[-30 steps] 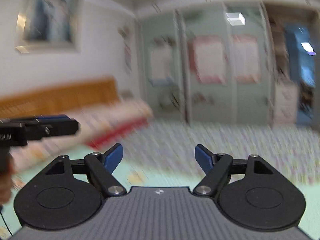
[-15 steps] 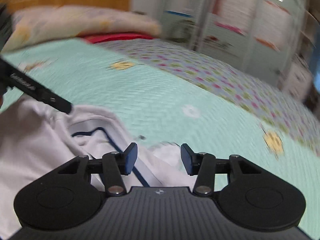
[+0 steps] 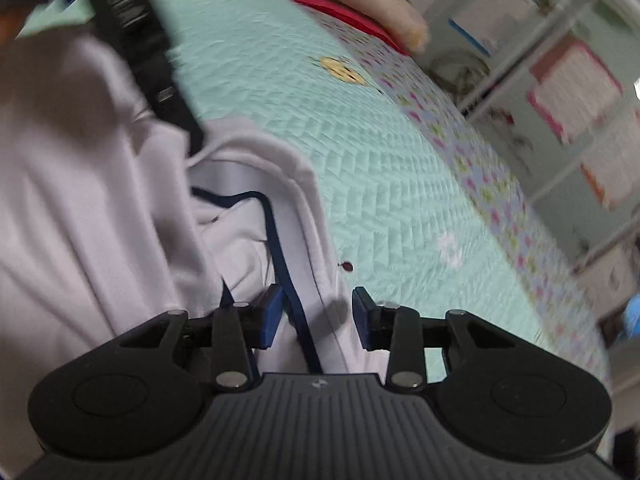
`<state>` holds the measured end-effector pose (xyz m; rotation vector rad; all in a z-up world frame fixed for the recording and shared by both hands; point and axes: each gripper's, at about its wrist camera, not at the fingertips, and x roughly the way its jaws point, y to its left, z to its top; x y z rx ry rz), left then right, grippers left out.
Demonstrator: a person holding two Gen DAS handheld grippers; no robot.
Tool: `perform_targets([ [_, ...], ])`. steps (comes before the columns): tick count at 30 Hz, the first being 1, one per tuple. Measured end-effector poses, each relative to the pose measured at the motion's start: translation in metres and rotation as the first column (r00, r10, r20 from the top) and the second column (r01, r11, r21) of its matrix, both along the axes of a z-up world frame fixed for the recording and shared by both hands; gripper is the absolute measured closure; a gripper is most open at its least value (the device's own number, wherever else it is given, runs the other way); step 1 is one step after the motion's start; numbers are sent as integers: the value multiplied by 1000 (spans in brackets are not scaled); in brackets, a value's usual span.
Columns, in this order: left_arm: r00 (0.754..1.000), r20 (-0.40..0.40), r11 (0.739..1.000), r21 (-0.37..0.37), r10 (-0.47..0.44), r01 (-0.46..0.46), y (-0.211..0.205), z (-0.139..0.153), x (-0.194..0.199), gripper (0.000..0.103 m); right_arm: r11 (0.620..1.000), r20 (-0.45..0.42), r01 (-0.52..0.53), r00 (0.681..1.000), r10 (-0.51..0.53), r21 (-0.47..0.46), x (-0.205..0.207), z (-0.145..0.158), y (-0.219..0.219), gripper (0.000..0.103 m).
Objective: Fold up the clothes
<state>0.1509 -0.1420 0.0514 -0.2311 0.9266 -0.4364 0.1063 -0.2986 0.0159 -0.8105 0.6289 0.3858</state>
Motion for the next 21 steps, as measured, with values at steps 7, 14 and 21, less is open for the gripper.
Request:
perform_targets([
  [7, 999, -36, 1000, 1, 18, -18, 1, 7, 3, 48, 994, 12, -36, 999, 38, -106, 0, -1, 7, 90],
  [14, 1000, 21, 999, 48, 3, -4, -3, 22, 4, 46, 991, 84, 99, 991, -107, 89, 17, 51, -23, 103],
  [21, 999, 27, 993, 120, -26, 23, -20, 9, 9, 46, 922, -118, 273, 961, -250, 273, 66, 45, -63, 102],
])
